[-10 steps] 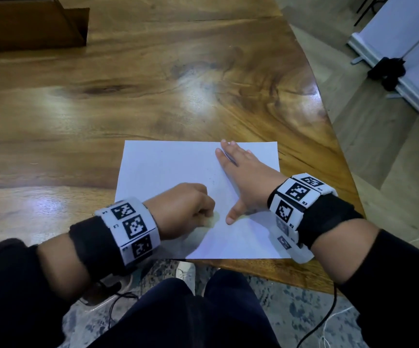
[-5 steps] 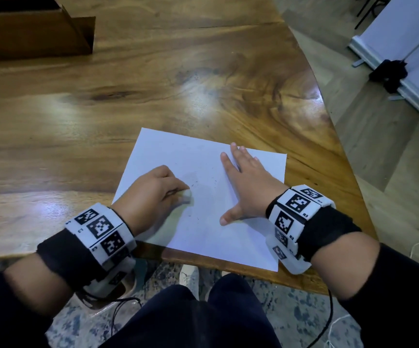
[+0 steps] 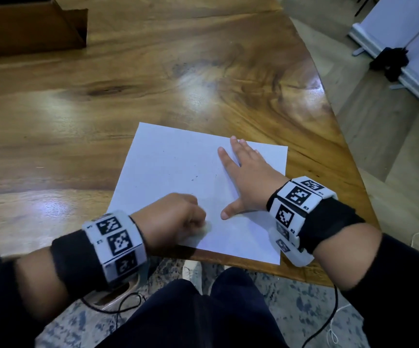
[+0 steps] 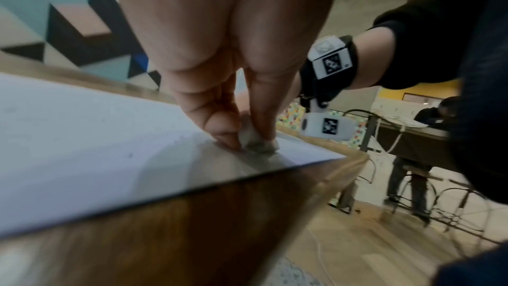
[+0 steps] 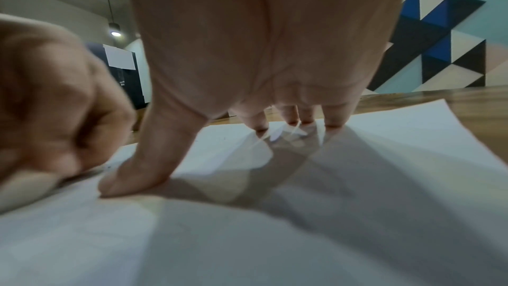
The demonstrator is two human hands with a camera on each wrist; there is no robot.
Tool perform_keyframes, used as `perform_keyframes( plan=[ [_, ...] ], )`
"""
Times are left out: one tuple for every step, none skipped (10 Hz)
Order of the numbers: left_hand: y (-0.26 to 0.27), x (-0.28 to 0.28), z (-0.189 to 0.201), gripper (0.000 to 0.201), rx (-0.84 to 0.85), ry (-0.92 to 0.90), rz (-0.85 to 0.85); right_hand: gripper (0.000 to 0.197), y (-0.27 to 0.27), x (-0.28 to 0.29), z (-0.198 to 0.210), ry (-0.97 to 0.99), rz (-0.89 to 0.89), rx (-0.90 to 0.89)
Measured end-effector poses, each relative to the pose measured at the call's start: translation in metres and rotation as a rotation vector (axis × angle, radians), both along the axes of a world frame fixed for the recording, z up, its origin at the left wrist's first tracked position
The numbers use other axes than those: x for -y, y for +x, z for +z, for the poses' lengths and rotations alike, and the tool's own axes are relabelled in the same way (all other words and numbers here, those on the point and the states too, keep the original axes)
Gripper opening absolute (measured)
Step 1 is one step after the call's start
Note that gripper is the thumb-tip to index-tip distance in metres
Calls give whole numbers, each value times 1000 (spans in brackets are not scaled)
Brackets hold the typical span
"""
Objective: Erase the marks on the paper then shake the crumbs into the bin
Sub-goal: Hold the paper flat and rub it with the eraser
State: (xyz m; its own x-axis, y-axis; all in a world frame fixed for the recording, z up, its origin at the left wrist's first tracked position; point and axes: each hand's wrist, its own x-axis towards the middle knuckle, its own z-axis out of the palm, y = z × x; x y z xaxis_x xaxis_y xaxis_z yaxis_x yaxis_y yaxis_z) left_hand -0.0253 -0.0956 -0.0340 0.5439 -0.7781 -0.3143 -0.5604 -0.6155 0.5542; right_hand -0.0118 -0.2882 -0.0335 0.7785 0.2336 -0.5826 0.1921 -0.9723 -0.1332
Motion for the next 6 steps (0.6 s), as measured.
perform_keyframes(
  plan=[
    [8,6,0,9,7,21,6,133,0,-1,-1,-9,8,2],
    [29,19,-1,10,72,-7,156,133,1,-1,-1,-13,12,-4],
    [20,9,-5,10,-2,12,59,133,1,0,0,-15,13,-6],
    [-5,-2,-3,23,8,62,-91,133,0,-1,0,-17,10,-2],
    [9,10,-8,16,18,-5,50,133,0,-2,0,-27,13,-7],
    [17,19,-1,9,-8,6,73,132,0,-2,1,-21,11,-7]
  ],
)
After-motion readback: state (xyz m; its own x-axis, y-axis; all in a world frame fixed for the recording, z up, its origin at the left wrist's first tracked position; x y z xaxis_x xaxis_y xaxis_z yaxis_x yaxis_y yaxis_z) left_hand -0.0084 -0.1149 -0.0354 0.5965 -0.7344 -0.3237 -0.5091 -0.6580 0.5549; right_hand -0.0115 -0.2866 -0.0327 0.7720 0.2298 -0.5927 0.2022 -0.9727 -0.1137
